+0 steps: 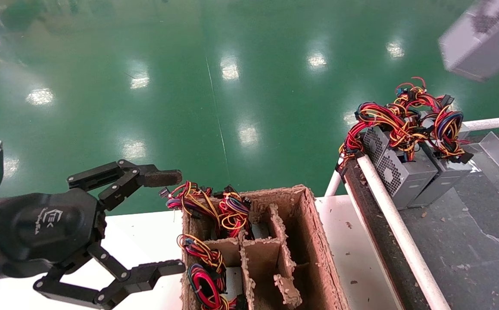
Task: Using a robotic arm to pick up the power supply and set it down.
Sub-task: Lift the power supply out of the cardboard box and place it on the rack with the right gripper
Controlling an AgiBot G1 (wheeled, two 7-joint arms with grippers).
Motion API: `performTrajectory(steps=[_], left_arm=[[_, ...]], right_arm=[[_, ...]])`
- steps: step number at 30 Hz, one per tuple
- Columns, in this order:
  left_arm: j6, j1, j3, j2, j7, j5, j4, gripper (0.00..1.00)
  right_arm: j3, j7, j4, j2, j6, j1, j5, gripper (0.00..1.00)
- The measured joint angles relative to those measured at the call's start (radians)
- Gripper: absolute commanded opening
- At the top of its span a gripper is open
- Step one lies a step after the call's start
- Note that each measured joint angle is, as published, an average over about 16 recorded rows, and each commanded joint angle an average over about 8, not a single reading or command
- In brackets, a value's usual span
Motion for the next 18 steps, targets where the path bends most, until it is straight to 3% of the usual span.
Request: performTrajectory(steps=[9,18], left_arm=[[0.0,0.0,0.0,0.0,0.0,0.0,0.0,1.0],[0.0,0.0,0.0,0.0,0.0,0.0,0.0,1.0]], right_arm=[[-0.038,-0.008,-0.063,0.144,-0.088,0.006,-0.093,0.0],[-0.062,-0.027,-0.047,0.259,-0.127,-0.145,-0.067,0.0]])
